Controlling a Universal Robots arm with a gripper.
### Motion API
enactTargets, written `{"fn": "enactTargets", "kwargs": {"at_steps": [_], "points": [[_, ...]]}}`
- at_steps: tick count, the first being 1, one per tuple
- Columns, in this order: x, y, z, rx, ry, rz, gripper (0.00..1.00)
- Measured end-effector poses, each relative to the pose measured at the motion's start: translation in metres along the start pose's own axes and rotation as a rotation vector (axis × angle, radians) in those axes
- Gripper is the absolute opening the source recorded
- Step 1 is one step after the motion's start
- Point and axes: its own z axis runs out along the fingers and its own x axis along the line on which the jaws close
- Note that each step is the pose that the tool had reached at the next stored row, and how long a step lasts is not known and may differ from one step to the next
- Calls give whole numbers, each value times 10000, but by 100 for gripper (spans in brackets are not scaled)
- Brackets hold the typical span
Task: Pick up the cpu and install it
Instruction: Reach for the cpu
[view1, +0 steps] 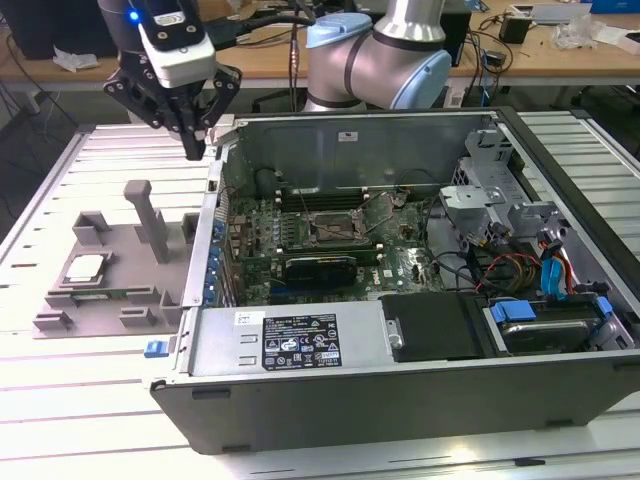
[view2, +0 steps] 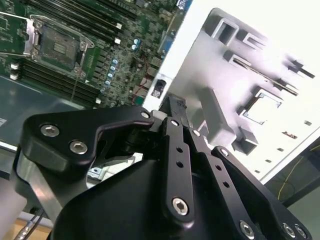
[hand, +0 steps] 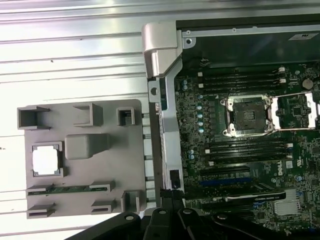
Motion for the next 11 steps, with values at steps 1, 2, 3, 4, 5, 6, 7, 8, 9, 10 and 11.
{"fn": "enactTargets", "kwargs": {"at_steps": [1, 2, 3, 4, 5, 6, 7, 8, 9, 10, 11], "points": [[19, 0, 0, 0, -1, 1, 11], [49, 0, -1, 0, -3, 1, 11], [82, 0, -2, -1, -4, 1, 11], [106, 0, -3, 0, -6, 0, 11], [124, 0, -3, -1, -7, 0, 11], [164, 0, -4, 0, -9, 0, 11], [182, 0, -4, -1, -10, 0, 11], [194, 0, -5, -1, -11, 0, 11], [233, 1, -5, -1, -12, 1, 11], [258, 1, -6, -1, -12, 1, 11], [278, 1, -7, -1, -12, 1, 11]]}}
